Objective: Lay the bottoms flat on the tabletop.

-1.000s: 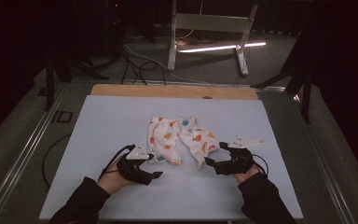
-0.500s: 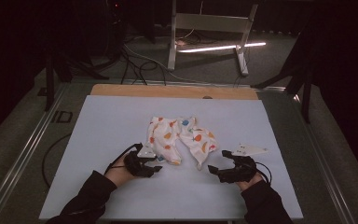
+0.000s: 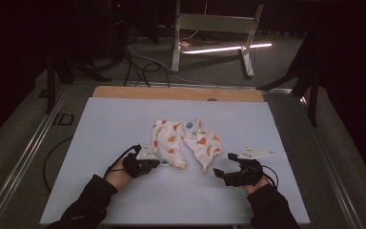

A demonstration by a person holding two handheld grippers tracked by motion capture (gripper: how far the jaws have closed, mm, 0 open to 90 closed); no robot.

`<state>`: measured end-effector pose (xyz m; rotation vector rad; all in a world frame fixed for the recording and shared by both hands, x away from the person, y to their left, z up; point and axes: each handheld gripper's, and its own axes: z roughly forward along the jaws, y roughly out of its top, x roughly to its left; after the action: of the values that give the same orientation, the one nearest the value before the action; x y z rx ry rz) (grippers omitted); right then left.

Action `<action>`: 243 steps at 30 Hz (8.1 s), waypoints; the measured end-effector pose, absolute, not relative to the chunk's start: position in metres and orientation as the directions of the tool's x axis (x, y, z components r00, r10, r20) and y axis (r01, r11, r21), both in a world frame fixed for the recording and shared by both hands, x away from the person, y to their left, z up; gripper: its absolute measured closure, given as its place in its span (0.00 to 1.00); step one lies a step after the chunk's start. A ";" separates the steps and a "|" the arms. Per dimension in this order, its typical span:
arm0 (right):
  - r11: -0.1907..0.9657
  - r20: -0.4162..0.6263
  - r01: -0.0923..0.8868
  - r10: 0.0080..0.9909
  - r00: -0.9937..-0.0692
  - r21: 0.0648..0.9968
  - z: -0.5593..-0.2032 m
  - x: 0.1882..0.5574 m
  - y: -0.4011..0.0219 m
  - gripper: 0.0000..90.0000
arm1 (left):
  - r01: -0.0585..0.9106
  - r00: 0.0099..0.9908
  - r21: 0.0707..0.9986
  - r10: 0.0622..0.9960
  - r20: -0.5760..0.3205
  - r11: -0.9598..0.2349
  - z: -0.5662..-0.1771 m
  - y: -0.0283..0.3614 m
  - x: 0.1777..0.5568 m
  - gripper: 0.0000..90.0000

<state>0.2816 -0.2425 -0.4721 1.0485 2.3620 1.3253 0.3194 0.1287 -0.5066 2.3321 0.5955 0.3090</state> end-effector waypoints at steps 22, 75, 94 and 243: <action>0.339 0.133 0.476 0.687 -0.714 0.811 -0.474 0.286 -0.242 0.17 | 0.458 0.720 0.741 0.694 0.015 -0.491 -0.485 0.188 0.357 0.99; 0.342 0.125 0.473 0.689 -0.714 0.812 -0.475 0.284 -0.242 0.16 | 0.315 0.845 0.733 0.529 0.073 -0.604 -0.498 0.103 0.306 1.00; 0.332 0.128 0.468 0.689 -0.714 0.819 -0.472 0.283 -0.243 0.17 | 0.251 0.962 0.697 0.254 -0.102 -0.672 -0.472 0.038 0.271 1.00; 0.317 0.091 0.397 0.673 -0.734 0.862 -0.468 0.263 -0.247 0.15 | 0.090 0.989 0.724 0.146 0.016 -0.684 -0.479 0.150 0.218 0.59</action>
<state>0.2625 -0.2472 -0.4677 0.9657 2.3013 1.3808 0.2180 0.1501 -0.4793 2.3283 0.1634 0.0914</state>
